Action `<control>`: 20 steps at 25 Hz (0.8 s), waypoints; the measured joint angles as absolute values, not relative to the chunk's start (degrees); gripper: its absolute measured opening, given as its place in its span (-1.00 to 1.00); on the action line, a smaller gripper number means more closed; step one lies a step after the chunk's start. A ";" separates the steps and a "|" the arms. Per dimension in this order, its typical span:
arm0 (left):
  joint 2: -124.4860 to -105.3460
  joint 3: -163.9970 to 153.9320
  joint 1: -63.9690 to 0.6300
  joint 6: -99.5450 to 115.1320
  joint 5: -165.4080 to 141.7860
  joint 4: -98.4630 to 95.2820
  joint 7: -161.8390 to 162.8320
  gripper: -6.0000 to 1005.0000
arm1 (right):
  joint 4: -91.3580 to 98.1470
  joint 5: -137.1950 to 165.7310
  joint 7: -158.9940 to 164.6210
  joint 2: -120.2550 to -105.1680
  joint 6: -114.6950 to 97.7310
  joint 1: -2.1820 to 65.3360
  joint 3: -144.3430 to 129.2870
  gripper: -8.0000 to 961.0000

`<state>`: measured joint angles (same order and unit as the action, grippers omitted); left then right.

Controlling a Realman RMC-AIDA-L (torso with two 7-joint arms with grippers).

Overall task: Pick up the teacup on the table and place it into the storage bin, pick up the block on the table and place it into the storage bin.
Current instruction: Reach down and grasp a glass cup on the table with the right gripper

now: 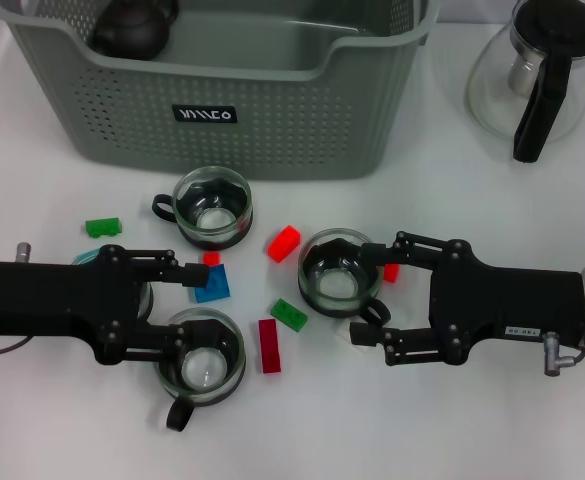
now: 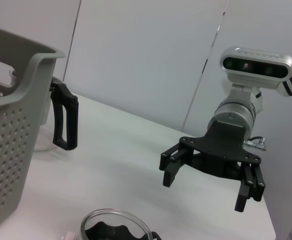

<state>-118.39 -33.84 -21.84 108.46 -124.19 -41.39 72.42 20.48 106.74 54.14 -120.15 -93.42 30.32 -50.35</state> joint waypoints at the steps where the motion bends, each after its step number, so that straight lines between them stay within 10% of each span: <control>1: -118.41 -33.84 -21.83 108.46 -124.19 -41.36 72.43 0.40 | 20.48 106.75 54.14 -120.15 -93.42 30.32 -50.36 0.90; 20: -118.19 -31.32 -21.26 110.56 -124.02 -40.80 74.39 0.40 | 21.09 107.66 58.53 -119.89 -93.50 30.41 -50.82 0.90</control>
<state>-118.19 -31.32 -21.26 110.56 -124.02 -40.80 74.39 21.09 107.66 58.53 -119.89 -93.50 30.41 -50.82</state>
